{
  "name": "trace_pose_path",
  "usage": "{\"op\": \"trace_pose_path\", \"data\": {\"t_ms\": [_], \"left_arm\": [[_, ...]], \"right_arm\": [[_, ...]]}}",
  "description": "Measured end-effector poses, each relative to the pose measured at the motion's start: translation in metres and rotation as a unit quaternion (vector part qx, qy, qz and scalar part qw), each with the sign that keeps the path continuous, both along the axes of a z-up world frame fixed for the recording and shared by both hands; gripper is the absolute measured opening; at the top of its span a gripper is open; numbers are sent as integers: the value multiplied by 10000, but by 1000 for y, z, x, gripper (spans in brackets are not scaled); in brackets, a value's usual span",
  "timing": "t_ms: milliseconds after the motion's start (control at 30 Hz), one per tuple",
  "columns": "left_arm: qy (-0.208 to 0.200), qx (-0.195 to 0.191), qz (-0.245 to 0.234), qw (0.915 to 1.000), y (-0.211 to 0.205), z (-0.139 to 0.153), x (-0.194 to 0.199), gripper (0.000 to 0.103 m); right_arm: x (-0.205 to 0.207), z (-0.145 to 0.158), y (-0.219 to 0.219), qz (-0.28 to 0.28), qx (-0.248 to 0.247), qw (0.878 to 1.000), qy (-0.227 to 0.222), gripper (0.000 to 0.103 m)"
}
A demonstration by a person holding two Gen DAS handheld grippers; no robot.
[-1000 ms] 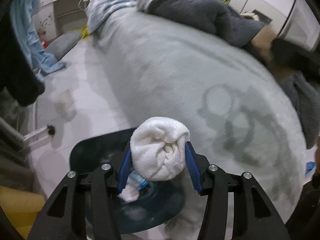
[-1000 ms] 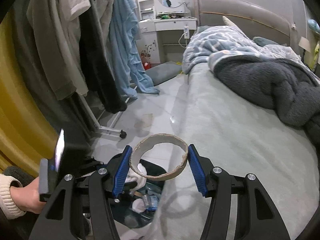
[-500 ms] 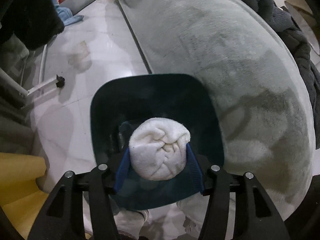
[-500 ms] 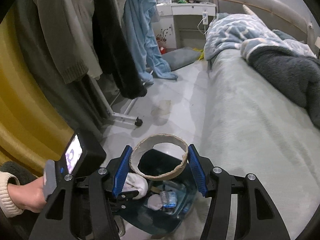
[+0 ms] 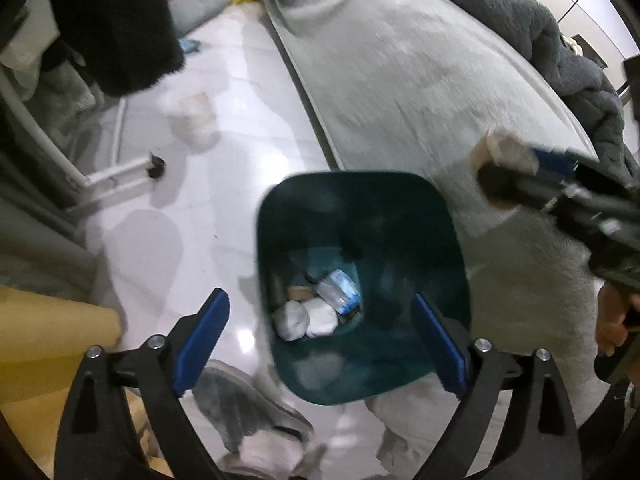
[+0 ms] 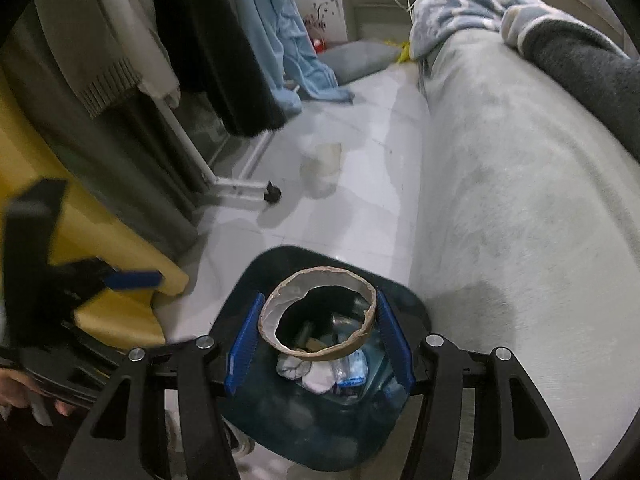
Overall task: Collect trash
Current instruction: 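Open the left gripper to drop the towel while the right releases the tape roll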
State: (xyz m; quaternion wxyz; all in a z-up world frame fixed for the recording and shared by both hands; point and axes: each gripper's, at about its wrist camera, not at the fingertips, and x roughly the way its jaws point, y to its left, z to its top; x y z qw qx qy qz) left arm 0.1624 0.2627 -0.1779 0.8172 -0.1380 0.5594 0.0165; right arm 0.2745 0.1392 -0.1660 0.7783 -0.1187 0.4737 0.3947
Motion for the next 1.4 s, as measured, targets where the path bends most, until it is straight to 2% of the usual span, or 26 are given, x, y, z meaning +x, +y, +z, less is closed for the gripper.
{"op": "trace_pose_path", "data": {"t_ms": [100, 367, 767, 867, 933, 1000, 1067, 1200, 1267, 1400], "left_arm": [[-227, 10, 80, 9997, 10, 11, -6, 94], [-902, 383, 241, 9949, 23, 44, -13, 94], [-1974, 753, 210, 9772, 14, 95, -20, 96], [-2163, 889, 216, 9720, 10, 105, -22, 97], [-2291, 859, 242, 9693, 9, 112, -23, 97], [-2405, 827, 270, 9667, 8, 119, -23, 97], [-2526, 794, 289, 9639, 4, 128, -23, 97], [-2784, 784, 358, 9566, -4, 145, -25, 98], [-2872, 796, 368, 9539, -11, 154, -25, 98], [-3063, 999, 372, 9459, -29, 168, -26, 100]], "right_arm": [[-1, -12, 6, 19, -160, 9998, 65, 58], [-12, -36, 24, 162, -484, 9984, 223, 58], [-17, -77, 33, 292, -1009, 9934, 458, 59], [-18, -86, 35, 319, -1109, 9918, 551, 61], [-22, -97, 39, 436, -1221, 9887, 754, 71], [-26, -103, 39, 431, -1339, 9877, 684, 77], [-27, -107, 38, 418, -1390, 9871, 672, 78], [-26, -103, 35, 288, -1338, 9887, 613, 83], [-27, -92, 35, 213, -1208, 9911, 510, 89], [-24, -60, 26, -44, -854, 9962, 190, 92]]}}
